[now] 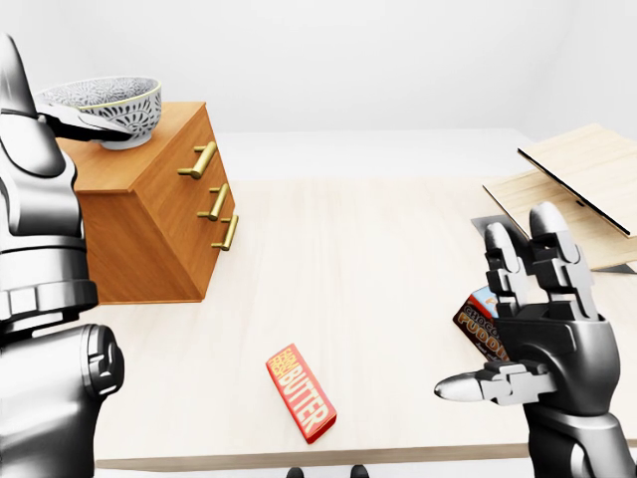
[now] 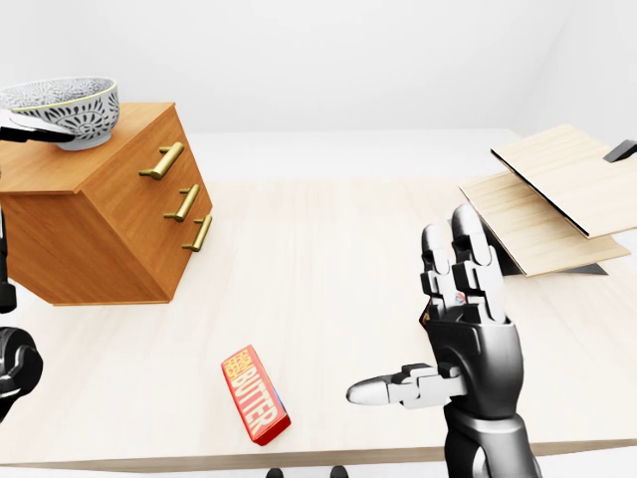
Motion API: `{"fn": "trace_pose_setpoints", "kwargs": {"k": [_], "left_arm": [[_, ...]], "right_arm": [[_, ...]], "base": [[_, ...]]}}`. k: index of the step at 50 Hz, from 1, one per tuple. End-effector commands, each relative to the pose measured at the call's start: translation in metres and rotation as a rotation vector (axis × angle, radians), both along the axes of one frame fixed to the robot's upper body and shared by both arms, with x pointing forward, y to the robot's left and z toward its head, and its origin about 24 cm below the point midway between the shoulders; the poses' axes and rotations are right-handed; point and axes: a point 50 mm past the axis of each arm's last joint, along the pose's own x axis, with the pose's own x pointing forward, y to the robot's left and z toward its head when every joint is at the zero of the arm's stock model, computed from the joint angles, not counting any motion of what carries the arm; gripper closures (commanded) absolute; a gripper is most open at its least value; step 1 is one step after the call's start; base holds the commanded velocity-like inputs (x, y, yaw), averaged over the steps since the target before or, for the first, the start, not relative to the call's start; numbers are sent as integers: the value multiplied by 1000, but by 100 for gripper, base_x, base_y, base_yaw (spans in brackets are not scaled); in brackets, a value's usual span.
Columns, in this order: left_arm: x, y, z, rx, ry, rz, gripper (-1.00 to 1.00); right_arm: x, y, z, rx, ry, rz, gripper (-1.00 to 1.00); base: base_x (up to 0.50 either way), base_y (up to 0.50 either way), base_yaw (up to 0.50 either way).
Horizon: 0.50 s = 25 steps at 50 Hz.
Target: Close the top drawer of the cabinet and put the bowl on top of it.
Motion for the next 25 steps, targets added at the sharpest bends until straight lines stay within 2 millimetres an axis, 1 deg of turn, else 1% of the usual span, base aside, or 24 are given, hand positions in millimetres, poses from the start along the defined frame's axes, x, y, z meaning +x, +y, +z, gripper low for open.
{"fn": "trace_pose_setpoints", "kwargs": {"k": [1,5,8,10,11,12,15,20,25], "left_arm": [[-24,-34,19,135,-73,-149,-100],[-36,-51,23,203,-97,-198,-100],[-46,-67,23,260,-105,-250,-100],[-51,-74,23,285,-114,-262,-100],[-51,-74,23,287,-114,-261,-100],[-55,-80,22,301,-121,-281,-100],[-63,-91,21,331,-134,-307,-100],[-75,-102,19,351,-150,-363,-100],[-96,-121,16,391,-170,-473,-100]], "right_arm": [[1,1,-1,0,5,3,-100],[2,1,-2,1,12,3,-100],[4,1,-5,4,25,6,-100],[4,1,-6,4,30,6,-100],[4,1,-6,5,31,6,-100],[4,1,-7,5,35,7,-100],[5,1,-8,7,40,9,-100],[5,1,-9,7,44,10,-100],[5,1,-9,7,46,10,-100]], "base": [[0,0,0],[0,0,0],[0,0,0],[0,0,0],[0,0,0],[0,0,0],[0,0,0],[0,0,0],[0,0,0]]}}
